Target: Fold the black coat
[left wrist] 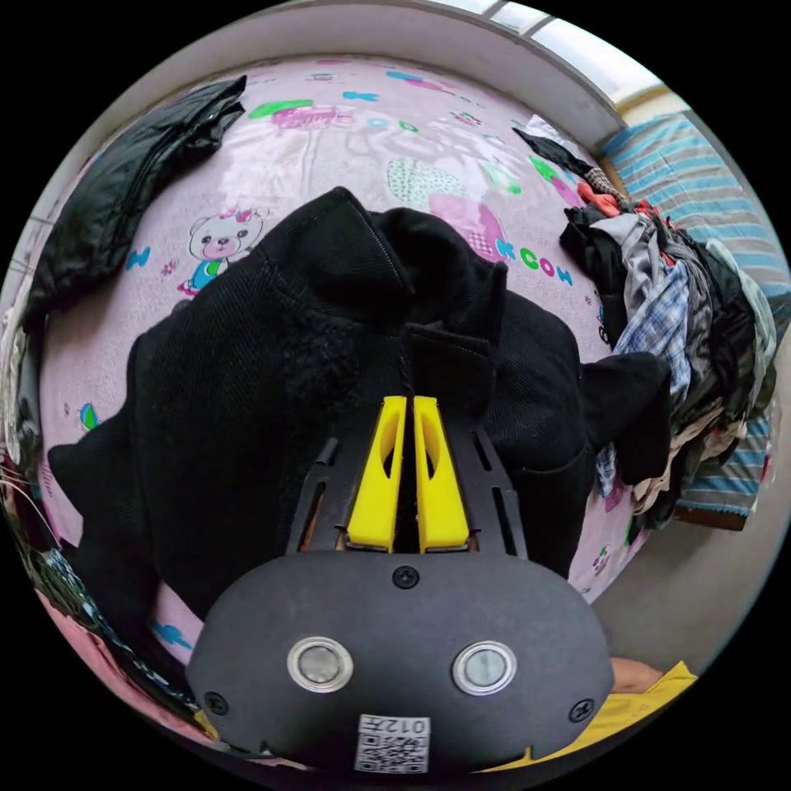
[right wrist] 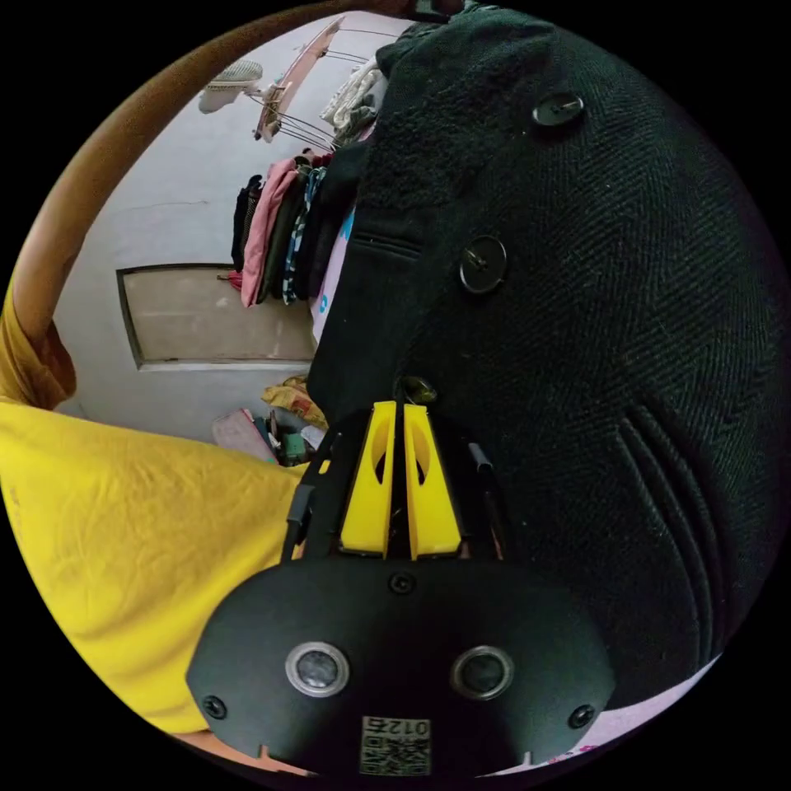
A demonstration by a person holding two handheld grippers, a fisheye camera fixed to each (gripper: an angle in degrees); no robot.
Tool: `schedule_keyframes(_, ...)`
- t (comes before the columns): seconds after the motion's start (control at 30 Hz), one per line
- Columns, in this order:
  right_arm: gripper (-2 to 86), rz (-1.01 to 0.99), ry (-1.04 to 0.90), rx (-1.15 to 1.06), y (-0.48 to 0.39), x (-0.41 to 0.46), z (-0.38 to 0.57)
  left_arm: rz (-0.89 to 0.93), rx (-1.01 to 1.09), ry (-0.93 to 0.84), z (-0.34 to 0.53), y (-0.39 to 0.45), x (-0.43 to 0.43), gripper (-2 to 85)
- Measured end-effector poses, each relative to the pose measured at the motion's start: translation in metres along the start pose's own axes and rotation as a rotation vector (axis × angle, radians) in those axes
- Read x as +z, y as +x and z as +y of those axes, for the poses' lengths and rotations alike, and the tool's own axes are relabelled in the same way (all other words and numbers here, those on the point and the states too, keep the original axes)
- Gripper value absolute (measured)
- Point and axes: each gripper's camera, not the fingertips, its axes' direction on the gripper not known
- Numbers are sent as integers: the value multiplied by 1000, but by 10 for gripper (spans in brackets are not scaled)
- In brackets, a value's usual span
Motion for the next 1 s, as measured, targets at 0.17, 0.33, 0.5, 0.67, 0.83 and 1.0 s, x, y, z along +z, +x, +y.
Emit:
schedule_keyframes(0.17, 11, -2, 35, 11, 0, 5, -3, -27, 60, 74, 26, -13, -13, 2)
schedule_keyframes(0.33, 11, 65, 79, 29, -13, 13, -7, 17, 12, 105, 65, -49, -38, 3)
schedule_keyframes(0.5, 11, 163, 105, -2, -36, 17, -5, 73, -20, 207, 159, -91, -84, 4)
schedule_keyframes(0.67, 10, 174, 112, -3, -47, 16, -3, 127, -98, 134, 302, -142, -77, 5)
schedule_keyframes(0.83, 11, 214, 118, 18, -62, 18, -2, 263, -183, 9, 413, -174, -34, 5)
schedule_keyframes(1.0, 17, 405, 53, 90, -76, 41, -11, 253, -197, -91, 479, -185, 1, 5)
